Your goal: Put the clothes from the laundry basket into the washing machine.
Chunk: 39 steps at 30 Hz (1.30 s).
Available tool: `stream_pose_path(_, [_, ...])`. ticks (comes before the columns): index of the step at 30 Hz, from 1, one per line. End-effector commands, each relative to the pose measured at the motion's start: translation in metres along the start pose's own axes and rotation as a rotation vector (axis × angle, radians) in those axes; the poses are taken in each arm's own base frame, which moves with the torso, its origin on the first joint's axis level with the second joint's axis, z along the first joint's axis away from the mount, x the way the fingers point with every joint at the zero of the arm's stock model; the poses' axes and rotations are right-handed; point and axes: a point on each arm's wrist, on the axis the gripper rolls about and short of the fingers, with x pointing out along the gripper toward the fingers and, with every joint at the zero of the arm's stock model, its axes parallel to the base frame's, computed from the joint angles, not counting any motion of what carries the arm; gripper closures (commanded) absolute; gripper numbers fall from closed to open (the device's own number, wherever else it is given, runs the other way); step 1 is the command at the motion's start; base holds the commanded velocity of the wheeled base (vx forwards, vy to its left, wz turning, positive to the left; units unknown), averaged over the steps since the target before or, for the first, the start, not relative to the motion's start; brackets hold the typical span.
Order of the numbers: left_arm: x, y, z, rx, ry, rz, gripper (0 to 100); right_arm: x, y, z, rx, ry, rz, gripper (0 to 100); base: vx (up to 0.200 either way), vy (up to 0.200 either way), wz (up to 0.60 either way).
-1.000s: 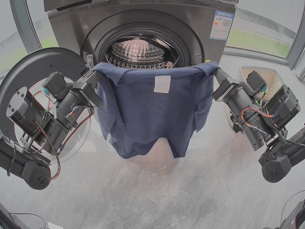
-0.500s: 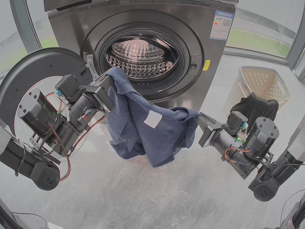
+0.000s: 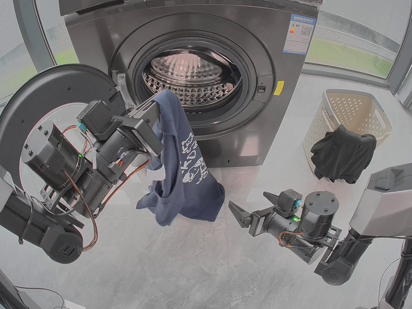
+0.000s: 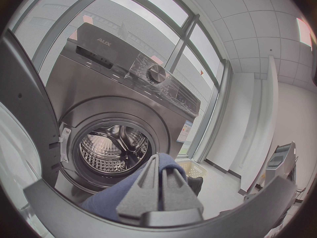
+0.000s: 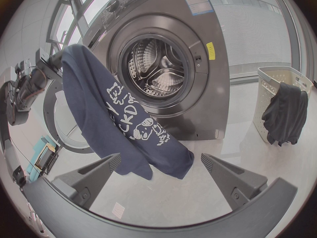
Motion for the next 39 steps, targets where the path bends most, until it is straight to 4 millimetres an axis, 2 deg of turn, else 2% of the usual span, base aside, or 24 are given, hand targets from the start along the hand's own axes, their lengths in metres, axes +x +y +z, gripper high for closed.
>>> stream_pose_path(1, [-0.006,-0.009,0.008,-0.012,-0.013,-0.038,100,0.026,0.011,-0.024,-0.013,0.027,0.037,0,0.0,0.0,0.0])
stream_pose_path(9, [-0.004,-0.006,0.005,-0.011,-0.007,-0.02,100,0.026,0.053,-0.031,-0.021,0.019,0.17,0,0.0,0.0,0.0])
stream_pose_path(16, [-0.004,-0.006,0.002,-0.012,0.002,-0.018,100,0.026,0.071,-0.035,-0.028,0.012,0.214,0,0.0,0.0,0.0])
stream_pose_path(18, [-0.004,-0.007,0.002,-0.013,0.002,-0.02,100,0.028,0.071,-0.035,-0.03,0.008,0.213,0,0.0,0.0,0.0])
stream_pose_path(22, [-0.005,-0.008,0.004,-0.012,-0.003,-0.025,100,0.051,0.051,-0.038,-0.024,-0.017,0.148,0,0.0,0.0,0.0])
stream_pose_path(25, [-0.005,-0.008,0.006,-0.012,-0.005,-0.03,100,0.055,0.041,-0.036,-0.028,-0.022,0.126,0,0.0,0.0,0.0])
stream_pose_path(33, [-0.006,-0.008,0.006,-0.012,-0.004,-0.033,100,0.044,0.04,-0.025,-0.027,-0.031,0.126,0,0.0,0.0,0.0])
stream_pose_path(36, [-0.006,-0.009,0.006,-0.012,-0.006,-0.035,100,0.049,0.038,-0.024,-0.032,-0.042,0.12,0,0.0,0.0,0.0])
stream_pose_path(39, [-0.006,-0.009,0.006,-0.011,-0.004,-0.036,100,0.062,0.04,-0.03,-0.029,-0.055,0.124,0,0.0,0.0,0.0])
